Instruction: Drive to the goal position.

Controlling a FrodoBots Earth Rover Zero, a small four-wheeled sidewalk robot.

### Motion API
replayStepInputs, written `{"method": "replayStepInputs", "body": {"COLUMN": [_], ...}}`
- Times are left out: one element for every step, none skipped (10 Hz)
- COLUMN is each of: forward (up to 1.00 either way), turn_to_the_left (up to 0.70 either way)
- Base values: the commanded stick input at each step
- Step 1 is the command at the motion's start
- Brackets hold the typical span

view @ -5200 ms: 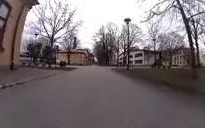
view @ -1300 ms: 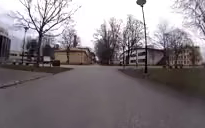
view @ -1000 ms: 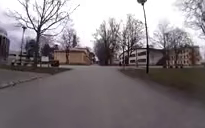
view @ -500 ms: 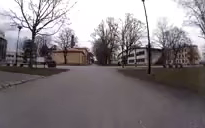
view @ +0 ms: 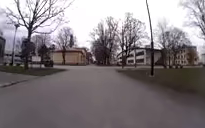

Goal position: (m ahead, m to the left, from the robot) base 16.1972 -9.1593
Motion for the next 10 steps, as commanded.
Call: {"method": "replayStepInputs", "body": {"forward": [0.85,0.85,0.85,0.85,0.85,0.85,0.85,0.85,0.85,0.85], "turn_to_the_left": [0.34,0.34,0.09,0.00,0.00,0.00,0.00,0.00,0.00,0.00]}}
